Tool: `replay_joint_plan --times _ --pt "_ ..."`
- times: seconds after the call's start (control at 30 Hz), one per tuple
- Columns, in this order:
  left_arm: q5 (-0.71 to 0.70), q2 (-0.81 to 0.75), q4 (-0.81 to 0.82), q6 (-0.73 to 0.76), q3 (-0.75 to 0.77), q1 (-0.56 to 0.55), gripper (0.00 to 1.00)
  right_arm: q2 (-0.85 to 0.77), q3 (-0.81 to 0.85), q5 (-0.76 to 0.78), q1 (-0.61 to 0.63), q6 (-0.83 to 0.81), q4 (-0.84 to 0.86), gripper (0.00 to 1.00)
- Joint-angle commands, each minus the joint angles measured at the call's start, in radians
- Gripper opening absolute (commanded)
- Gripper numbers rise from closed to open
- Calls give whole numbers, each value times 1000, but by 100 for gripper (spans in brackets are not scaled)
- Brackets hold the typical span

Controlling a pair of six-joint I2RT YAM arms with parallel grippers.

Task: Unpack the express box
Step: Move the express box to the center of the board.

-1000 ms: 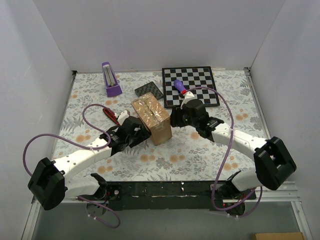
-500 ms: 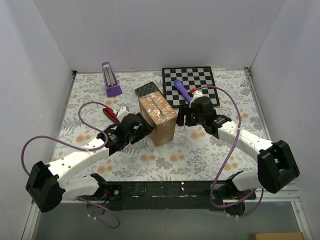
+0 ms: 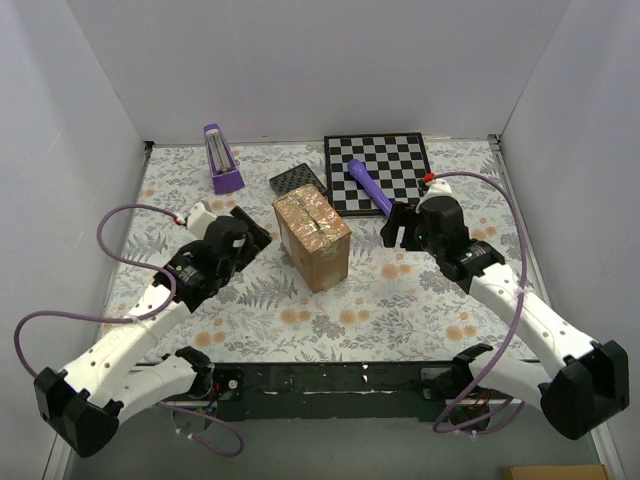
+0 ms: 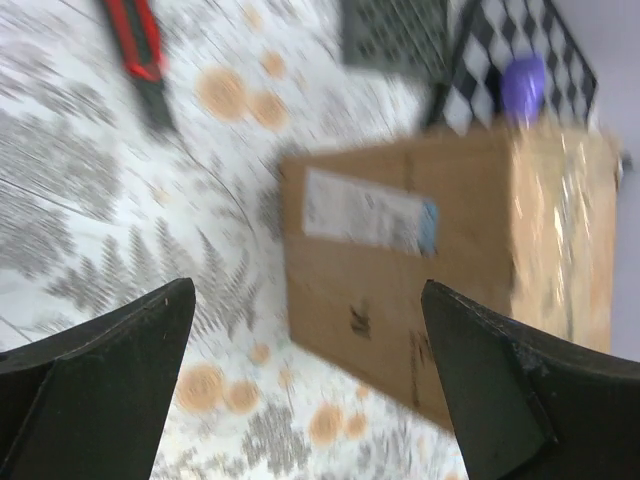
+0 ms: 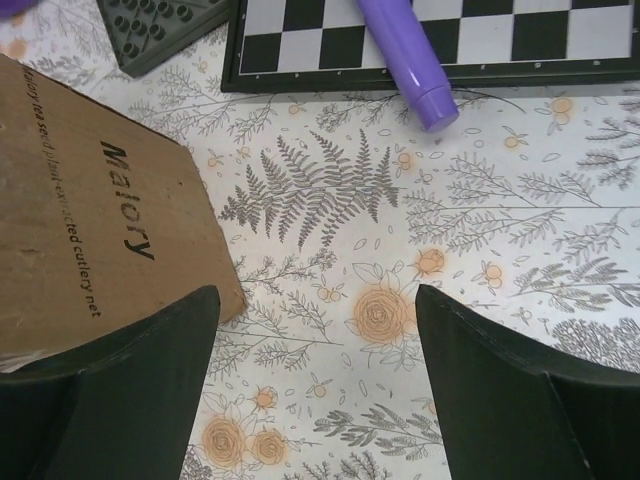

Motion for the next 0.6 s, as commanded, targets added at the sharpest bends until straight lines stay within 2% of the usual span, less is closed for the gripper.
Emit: replay_joint_plan --times 0.0,0.07,0.17,0.3,0.57 --pt "24 -51 -32 120 -10 249 98 -142 -57 85 1 20 -20 88" --pt "131 -5 14 153 -26 397 98 -197 -104 87 1 26 -4 88" --pt "257 94 101 187 -46 519 98 -257 -170 78 2 27 35 88" --pt "342 333 190 165 -26 571 98 -292 -223 29 2 23 59 85" --pt "331 576 270 160 101 623 93 -317 -260 -85 5 44 65 81"
